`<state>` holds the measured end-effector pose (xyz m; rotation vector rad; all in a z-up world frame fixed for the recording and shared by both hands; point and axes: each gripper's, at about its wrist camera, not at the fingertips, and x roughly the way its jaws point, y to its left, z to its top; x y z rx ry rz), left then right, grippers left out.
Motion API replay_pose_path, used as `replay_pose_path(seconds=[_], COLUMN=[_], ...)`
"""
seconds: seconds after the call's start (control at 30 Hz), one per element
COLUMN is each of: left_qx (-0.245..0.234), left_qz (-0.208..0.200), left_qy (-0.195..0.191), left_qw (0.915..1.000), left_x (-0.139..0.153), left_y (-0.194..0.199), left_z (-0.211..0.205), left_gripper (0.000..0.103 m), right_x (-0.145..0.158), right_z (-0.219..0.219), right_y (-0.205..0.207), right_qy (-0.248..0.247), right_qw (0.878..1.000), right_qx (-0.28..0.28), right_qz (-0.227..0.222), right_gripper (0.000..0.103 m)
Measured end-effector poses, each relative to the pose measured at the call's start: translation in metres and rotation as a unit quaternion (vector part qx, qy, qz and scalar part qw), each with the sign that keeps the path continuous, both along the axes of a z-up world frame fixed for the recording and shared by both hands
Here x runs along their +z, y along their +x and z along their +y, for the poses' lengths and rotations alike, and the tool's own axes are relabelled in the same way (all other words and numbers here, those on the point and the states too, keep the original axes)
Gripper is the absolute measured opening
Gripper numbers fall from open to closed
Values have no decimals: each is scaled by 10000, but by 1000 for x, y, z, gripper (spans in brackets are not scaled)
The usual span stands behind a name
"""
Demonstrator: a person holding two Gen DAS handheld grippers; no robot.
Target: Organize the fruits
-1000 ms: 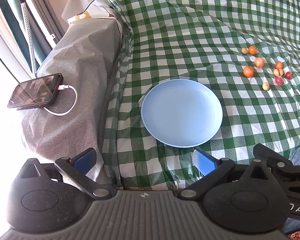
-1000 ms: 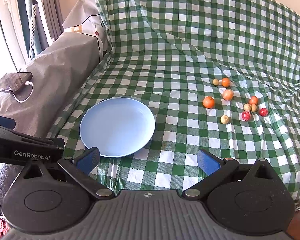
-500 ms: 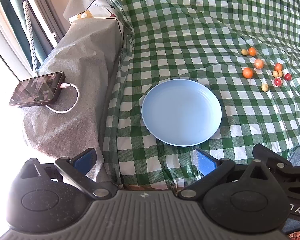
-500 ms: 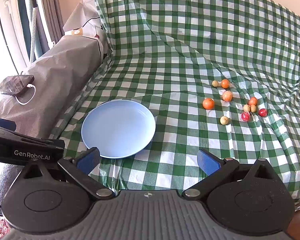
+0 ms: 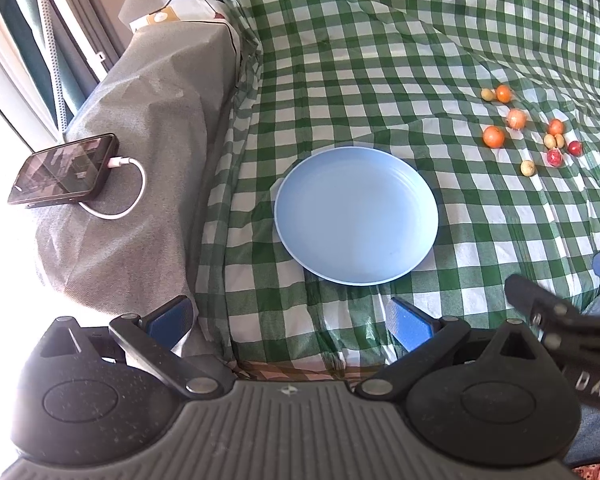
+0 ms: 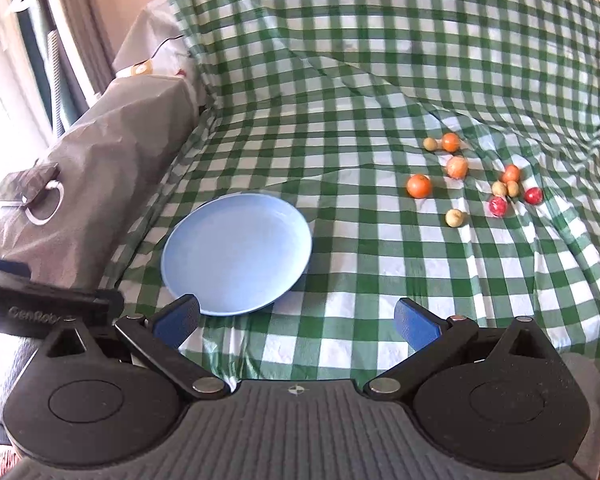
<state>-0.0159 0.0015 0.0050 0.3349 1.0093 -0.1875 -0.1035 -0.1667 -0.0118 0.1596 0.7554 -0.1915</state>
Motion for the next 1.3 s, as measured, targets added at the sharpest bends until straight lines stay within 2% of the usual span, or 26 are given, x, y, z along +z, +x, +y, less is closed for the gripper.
replay_pose_path(seconds=[0.13,0.27,0.33,0.47,0.63,0.77,0.93,1.03,1.1,1.13,1.2,1.27,1.3], left_qx=[-1,-157,-285,-612,-993,-1213,-1503,-1521,-1529,-1527,-1566,-1597,-1608], left_qz=[100,273,366,419,449,518,441,496,532,543,583,605,606], left_qy=[34,50,19,122,65,42,15,14,7,10,-26,-34,-30], left_qw=[9999,9995,9989,9972,9940,9912,9877,9871,9868,9868,9859,9853,9851], left_x=[-3,-8,-12,-26,-49,-75,-104,-121,-132,-137,-146,-153,-156], left_y=[5,14,19,33,65,100,145,172,187,192,200,205,207], left_z=[-12,-35,-51,-96,-155,-205,-266,-294,-309,-314,-324,-330,-333], left_gripper=[103,103,103,103,103,103,103,103,103,103,103,103,103], right_x=[-5,-15,-24,-45,-83,-108,-137,-147,-152,-155,-163,-170,-172], right_z=[-21,-49,-68,-109,-162,-196,-232,-261,-280,-288,-303,-314,-318], right_y=[1,-1,1,-4,3,27,68,93,105,110,117,122,127], right_qy=[159,104,233,132,371,129,-161,-328,-136,24,330,452,392], right_qw=[9992,9954,9916,9812,9677,9636,9676,9684,9698,9700,9693,9675,9677], right_qx=[-344,-875,-1235,-1915,-2492,-2668,-2501,-2444,-2400,-2394,-2394,-2433,-2444], right_qz=[-115,-373,-305,-207,-62,-49,-297,-381,-419,-427,-461,-520,-480], right_gripper=[103,102,102,102,102,102,102,101,84,79,58,53,48])
